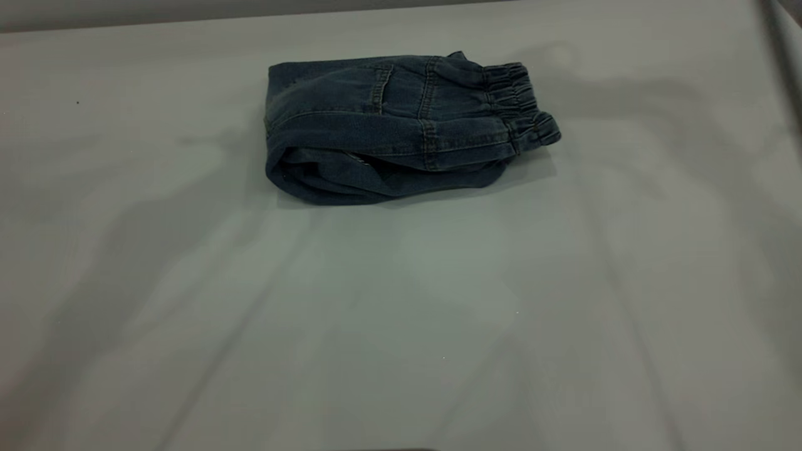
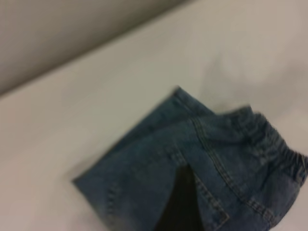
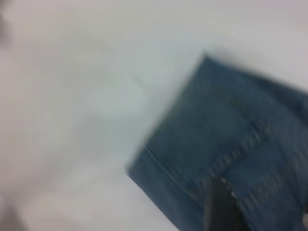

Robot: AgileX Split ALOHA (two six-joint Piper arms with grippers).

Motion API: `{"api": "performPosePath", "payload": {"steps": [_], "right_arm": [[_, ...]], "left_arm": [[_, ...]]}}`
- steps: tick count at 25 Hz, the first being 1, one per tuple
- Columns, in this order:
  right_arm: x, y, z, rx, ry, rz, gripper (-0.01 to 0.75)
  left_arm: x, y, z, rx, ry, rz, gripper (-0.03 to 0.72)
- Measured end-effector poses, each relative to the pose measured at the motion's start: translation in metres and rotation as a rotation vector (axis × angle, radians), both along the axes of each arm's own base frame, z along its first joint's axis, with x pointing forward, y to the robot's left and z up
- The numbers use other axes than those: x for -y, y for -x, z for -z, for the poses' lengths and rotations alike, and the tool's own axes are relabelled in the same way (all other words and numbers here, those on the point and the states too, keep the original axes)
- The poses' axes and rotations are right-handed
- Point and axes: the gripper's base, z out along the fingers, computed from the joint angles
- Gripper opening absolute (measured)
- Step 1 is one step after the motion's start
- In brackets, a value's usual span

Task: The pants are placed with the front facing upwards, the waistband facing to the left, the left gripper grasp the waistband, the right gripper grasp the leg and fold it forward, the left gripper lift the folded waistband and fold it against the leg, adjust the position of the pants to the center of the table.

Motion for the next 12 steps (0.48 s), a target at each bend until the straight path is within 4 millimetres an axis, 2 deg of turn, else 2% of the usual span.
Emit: {"api": "performPosePath", "payload": {"steps": [2,4,7,10,12], "right_arm": [[-0.037,0.013,0.008,0.040,0.167,-0.013,0.298],[-0.076,0.029,0.016,0.124,0.331,-0.046,0.304],[-0.123,0.048,0.033,0.210,0.447,-0.075,0.351],[-0.149,0.058,0.066,0.177,0.488,-0.082,0.421],[-0.154,0.058,0.095,0.120,0.518,-0.072,0.460]], "left_arm": [[-0.007,0.010,-0.017,0.032,0.011,-0.009,0.564],[-0.009,0.017,-0.026,0.039,0.016,-0.002,0.561],[-0.009,0.022,-0.028,0.015,0.012,0.018,0.561],[-0.008,0.026,-0.025,-0.034,0.000,0.048,0.561],[-0.008,0.028,-0.023,-0.058,-0.006,0.062,0.561]]}}
